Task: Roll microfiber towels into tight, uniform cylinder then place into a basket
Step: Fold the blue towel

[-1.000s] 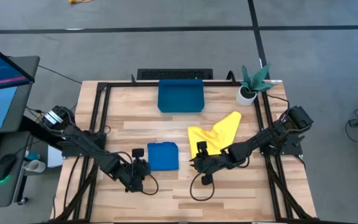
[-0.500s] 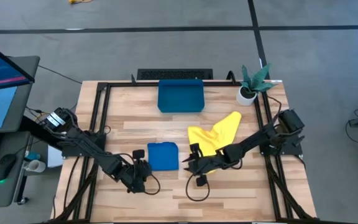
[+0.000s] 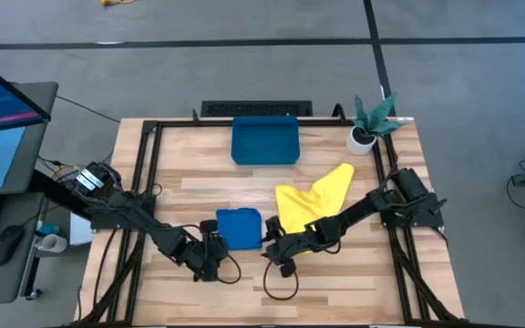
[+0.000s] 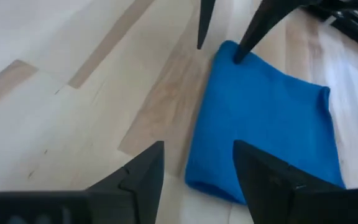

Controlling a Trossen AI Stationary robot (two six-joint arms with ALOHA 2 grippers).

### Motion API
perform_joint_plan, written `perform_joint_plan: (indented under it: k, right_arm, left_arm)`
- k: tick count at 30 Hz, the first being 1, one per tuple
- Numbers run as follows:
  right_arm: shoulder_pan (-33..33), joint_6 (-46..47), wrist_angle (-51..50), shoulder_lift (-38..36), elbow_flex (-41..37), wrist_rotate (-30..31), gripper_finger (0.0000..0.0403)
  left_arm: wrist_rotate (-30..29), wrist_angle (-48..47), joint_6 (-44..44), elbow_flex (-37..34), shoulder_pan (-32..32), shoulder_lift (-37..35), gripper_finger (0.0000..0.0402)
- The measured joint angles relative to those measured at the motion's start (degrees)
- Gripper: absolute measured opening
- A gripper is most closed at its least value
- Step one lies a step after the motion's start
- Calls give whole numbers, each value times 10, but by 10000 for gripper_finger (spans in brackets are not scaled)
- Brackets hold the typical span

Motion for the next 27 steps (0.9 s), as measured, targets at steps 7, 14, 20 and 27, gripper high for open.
perform_joint_plan:
  k: [7, 14, 20, 27]
  right_arm:
    - [-25, 16, 1, 0, 0, -56, 204]
    - [-33, 42, -29, 0, 0, -61, 199]
    - [-33, 49, -76, 0, 0, -61, 196]
    - [-44, 81, -79, 0, 0, -61, 196]
  left_arm:
    - [3, 26, -9, 0, 10, 21, 171]
    - [-5, 65, 0, 0, 32, 25, 171]
    - [9, 68, 21, 0, 40, 25, 171]
    - [10, 28, 21, 23, 28, 25, 171]
